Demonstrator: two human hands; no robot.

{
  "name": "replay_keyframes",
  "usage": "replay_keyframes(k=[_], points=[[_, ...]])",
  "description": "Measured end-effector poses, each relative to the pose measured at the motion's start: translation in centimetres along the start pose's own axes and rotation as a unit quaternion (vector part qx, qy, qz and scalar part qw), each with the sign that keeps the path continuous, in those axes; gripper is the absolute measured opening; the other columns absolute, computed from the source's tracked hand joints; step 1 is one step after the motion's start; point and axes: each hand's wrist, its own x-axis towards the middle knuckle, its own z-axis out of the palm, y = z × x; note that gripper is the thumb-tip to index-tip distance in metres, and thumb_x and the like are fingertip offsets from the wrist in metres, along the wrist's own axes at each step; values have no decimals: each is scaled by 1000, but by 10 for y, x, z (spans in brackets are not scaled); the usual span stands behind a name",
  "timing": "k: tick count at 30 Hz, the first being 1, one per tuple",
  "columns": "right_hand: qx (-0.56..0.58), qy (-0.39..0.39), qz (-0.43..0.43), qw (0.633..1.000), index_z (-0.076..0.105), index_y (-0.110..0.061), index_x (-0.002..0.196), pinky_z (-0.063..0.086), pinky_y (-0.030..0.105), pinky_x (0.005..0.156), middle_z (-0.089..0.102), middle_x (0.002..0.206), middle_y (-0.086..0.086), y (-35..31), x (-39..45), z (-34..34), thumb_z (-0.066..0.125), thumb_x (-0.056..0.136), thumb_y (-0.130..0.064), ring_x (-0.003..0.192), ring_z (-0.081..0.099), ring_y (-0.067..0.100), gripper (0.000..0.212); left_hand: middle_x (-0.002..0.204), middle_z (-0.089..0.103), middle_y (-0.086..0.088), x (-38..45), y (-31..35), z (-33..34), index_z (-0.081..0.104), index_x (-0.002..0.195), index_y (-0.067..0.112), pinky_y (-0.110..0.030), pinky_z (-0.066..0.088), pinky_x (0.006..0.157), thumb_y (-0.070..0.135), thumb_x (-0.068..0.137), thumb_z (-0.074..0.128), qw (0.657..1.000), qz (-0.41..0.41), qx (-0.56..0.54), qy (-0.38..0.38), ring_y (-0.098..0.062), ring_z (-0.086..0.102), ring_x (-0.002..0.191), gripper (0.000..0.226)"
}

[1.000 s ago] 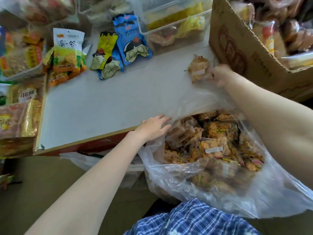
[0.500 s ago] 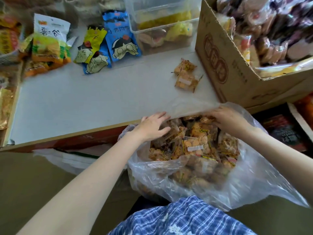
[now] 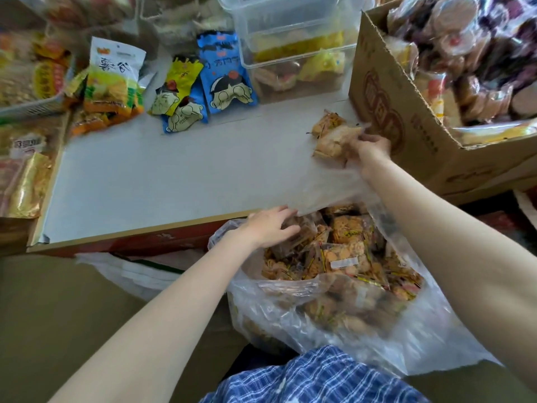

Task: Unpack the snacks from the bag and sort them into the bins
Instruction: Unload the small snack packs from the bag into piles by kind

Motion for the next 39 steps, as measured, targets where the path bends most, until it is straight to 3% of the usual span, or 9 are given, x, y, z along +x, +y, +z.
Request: replay_keyframes(k=[6, 10, 12, 17, 20, 23, 28, 34, 39], points=[[-258, -105, -144, 950, 33, -11, 141, 38, 26, 97, 46, 132, 4, 7, -35, -17, 58, 90, -9, 120, 47, 18, 57, 154, 28, 1, -5, -11, 4, 28, 147, 26, -48, 30, 109, 50, 96, 37, 1000, -1, -20, 1, -24, 29, 139, 57], [-630, -232, -293, 681, 36, -26, 142, 22, 40, 111, 31, 151, 0, 41, -69, -76, 43, 96, -40, 138, 27, 21, 49, 154, 28, 0, -5, -11, 10, 26, 147, 26, -46, 30, 109, 49, 97, 35, 999, -1, -31, 17, -23, 30, 139, 56], [-700, -244, -277, 611, 33, -29, 144, 13, 41, 113, 27, 153, -7, 60, -65, -111, 9, 90, -65, 141, 22, 16, 70, 153, 28, 0, -4, -9, 12, 26, 147, 27, -46, 29, 109, 49, 97, 35, 999, -8, -31, 24, -23, 30, 138, 55], [-715, -214, -171, 643, 12, -35, 148, 7, 45, 115, 17, 156, -12, 77, -43, -163, 22, 100, -45, 145, 8, 11, 51, 156, 21, 3, -4, 2, 16, 22, 148, 31, -49, 19, 110, 50, 98, 29, 1000, -23, -6, 16, -23, 24, 141, 54], [-664, -130, -261, 689, 46, -17, 138, 19, 44, 111, 39, 148, 5, 83, -57, -141, 30, 98, -46, 140, 27, 26, 52, 157, 18, 1, -4, 7, 13, 22, 148, 30, -47, 16, 111, 49, 99, 28, 999, -42, -4, 18, -22, 21, 142, 54], [-638, -174, -435, 611, 56, -15, 128, 31, 49, 107, 50, 137, 13, 88, -90, -110, 45, 91, -47, 129, 43, 35, 50, 157, 18, 0, -7, 3, 14, 21, 148, 31, -48, 15, 112, 50, 98, 27, 999, -49, -4, 18, -23, 21, 142, 54], [-745, -283, -339, 500, -1, -32, 150, 31, 40, 106, 29, 149, 6, 123, -102, -95, 47, 90, -55, 131, 31, 30, 80, 157, 18, 2, -13, 0, 20, 19, 149, 33, -48, 17, 112, 51, 98, 27, 999, -39, 12, 17, -24, 21, 142, 55], [-723, -266, -337, 542, 22, -28, 144, 35, 33, 86, 59, 120, 0, 121, -105, -100, 59, 88, -38, 106, 38, 21, 69, 156, 21, 2, -11, -8, 23, 17, 149, 35, -49, 21, 110, 53, 97, 28, 999, -31, 8, 11, -25, 23, 141, 56], [-507, -220, -314, 772, 52, -19, 128, 34, 26, 77, 62, 112, 3, 64, -103, -96, 73, 79, -20, 106, 52, 26, 53, 156, 22, 2, -6, -12, 23, 19, 148, 34, -47, 24, 108, 53, 97, 29, 1000, -22, -14, 12, -26, 26, 140, 55]])
